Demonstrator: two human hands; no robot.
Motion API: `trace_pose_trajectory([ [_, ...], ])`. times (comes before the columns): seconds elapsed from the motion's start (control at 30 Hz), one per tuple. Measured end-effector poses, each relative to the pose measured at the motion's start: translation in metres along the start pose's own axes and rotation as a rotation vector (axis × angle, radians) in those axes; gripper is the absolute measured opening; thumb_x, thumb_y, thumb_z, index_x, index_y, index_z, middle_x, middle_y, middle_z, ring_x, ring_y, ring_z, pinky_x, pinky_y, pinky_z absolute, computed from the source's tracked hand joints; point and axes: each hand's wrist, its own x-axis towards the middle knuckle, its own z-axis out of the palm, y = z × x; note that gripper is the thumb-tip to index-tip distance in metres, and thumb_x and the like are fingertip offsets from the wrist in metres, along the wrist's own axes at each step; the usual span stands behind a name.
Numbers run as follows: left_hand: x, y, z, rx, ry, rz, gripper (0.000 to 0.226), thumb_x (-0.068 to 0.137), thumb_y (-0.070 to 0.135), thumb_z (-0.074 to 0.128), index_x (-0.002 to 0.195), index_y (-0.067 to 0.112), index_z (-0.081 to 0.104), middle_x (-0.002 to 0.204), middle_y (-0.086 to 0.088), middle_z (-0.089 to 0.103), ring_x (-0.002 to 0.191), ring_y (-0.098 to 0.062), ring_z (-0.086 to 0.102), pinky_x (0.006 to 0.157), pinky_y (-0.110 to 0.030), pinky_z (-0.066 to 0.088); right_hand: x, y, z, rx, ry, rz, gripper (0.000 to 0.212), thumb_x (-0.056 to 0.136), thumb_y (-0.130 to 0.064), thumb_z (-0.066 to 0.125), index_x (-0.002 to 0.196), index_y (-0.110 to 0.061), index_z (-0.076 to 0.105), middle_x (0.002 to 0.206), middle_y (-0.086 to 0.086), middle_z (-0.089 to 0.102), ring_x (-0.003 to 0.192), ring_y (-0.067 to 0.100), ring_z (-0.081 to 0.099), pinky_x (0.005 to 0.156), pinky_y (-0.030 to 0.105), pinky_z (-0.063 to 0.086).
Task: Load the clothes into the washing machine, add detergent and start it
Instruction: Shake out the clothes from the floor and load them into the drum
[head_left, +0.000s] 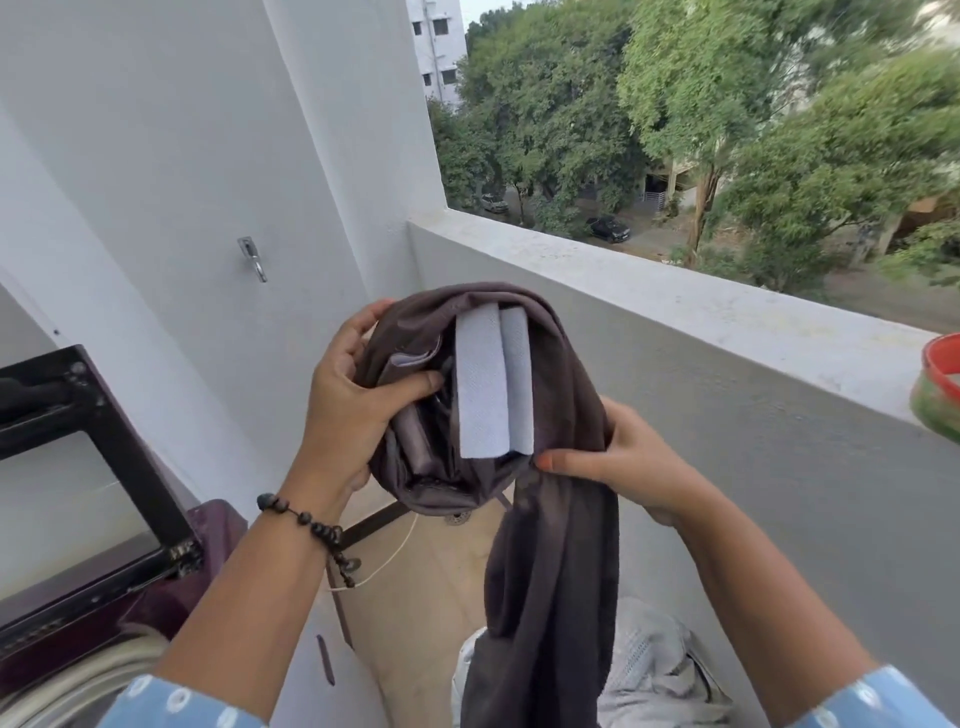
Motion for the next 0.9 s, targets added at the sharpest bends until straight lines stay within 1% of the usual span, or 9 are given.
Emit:
trace_pose_trajectory([
  [0.13,0.001,0.002,-0.009,0.026,-0.032,-0.003,0.077,0.065,-0.012,0.078,0.135,0.012,0.054,0.113,0.006,0.070,0.103,-0.008,0.067,0.084,-0.019,0.052,0.010,-0.012,-0.016,-0.043,0.226,-0.118,0.034,0.078,0.007,0.070,0.099,-0.019,0.067,0.087,-0.006,0.074,0.081,0.011,0.070,0.071,0.028,0.057],
  [0.23,-0.001,0.003,-0.015,0.066,-0.066,0.019,0.073,0.064,-0.004,0.079,0.131,0.012,0.058,0.119,-0.002,0.069,0.108,-0.015,0.066,0.090,-0.026,0.051,0.010,-0.031,-0.037,0.044,0.315,-0.181,0.041,0.077,0.018,0.062,0.101,-0.015,0.066,0.084,-0.005,0.072,0.077,0.012,0.067,0.069,0.026,0.054],
  [0.3,-0.006,0.002,-0.010,0.026,-0.002,0.030,0.067,0.064,0.000,0.079,0.127,0.012,0.061,0.119,-0.003,0.069,0.108,-0.017,0.065,0.089,-0.027,0.052,0.008,-0.041,-0.038,0.071,0.324,-0.228,0.042,0.075,0.018,0.062,0.102,-0.015,0.067,0.087,-0.001,0.072,0.080,0.014,0.067,0.072,0.028,0.054],
  [0.37,-0.009,0.001,0.002,-0.079,0.102,0.032,0.060,0.068,0.000,0.076,0.125,0.009,0.061,0.120,-0.007,0.068,0.108,-0.019,0.065,0.087,-0.029,0.053,0.005,-0.044,-0.024,0.125,0.261,-0.248,0.041,0.073,0.007,0.066,0.108,-0.014,0.066,0.094,0.001,0.073,0.085,0.017,0.068,0.074,0.030,0.055],
  [0.43,-0.009,0.001,0.016,-0.217,0.230,0.006,0.054,0.075,-0.004,0.070,0.126,0.006,0.060,0.121,-0.010,0.067,0.108,-0.021,0.066,0.084,-0.029,0.054,0.002,-0.039,-0.003,0.191,0.155,-0.240,0.050,0.075,-0.008,0.069,0.124,-0.014,0.060,0.113,0.003,0.070,0.101,0.019,0.067,0.085,0.034,0.054],
  [0.53,-0.011,-0.001,0.032,-0.363,0.389,-0.026,0.050,0.080,-0.007,0.066,0.128,0.003,0.058,0.122,-0.013,0.066,0.101,-0.018,0.068,0.077,-0.025,0.055,-0.002,-0.031,0.014,0.171,0.108,-0.233,0.075,0.074,-0.036,0.075,0.142,-0.030,0.045,0.138,-0.009,0.056,0.126,0.013,0.055,0.106,0.041,0.044],
  [0.67,-0.011,0.005,0.046,-0.598,0.553,-0.075,0.048,0.084,-0.004,0.064,0.131,0.001,0.054,0.122,-0.015,0.066,0.091,-0.017,0.071,0.070,-0.025,0.056,-0.008,-0.016,0.017,0.092,0.077,-0.105,0.106,0.059,-0.058,0.081,0.147,-0.048,0.025,0.149,-0.015,0.041,0.132,0.005,0.047,0.111,0.042,0.040],
  [0.8,-0.012,0.003,0.072,-0.718,0.661,-0.118,0.052,0.085,0.001,0.066,0.134,0.006,0.048,0.126,-0.012,0.064,0.095,-0.019,0.071,0.069,-0.028,0.058,-0.007,-0.006,0.035,0.169,0.083,-0.090,0.111,0.058,-0.051,0.081,0.149,-0.045,0.018,0.143,-0.022,0.045,0.127,-0.003,0.049,0.107,0.030,0.043],
  [0.9,-0.028,-0.010,0.097,-0.645,0.636,-0.181,0.057,0.088,0.009,0.068,0.138,0.016,0.042,0.130,-0.005,0.062,0.110,-0.020,0.066,0.083,-0.035,0.059,0.001,-0.006,0.052,0.374,0.220,-0.121,0.091,0.062,-0.043,0.081,0.141,-0.036,0.037,0.131,-0.017,0.060,0.119,0.003,0.059,0.100,0.027,0.049],
])
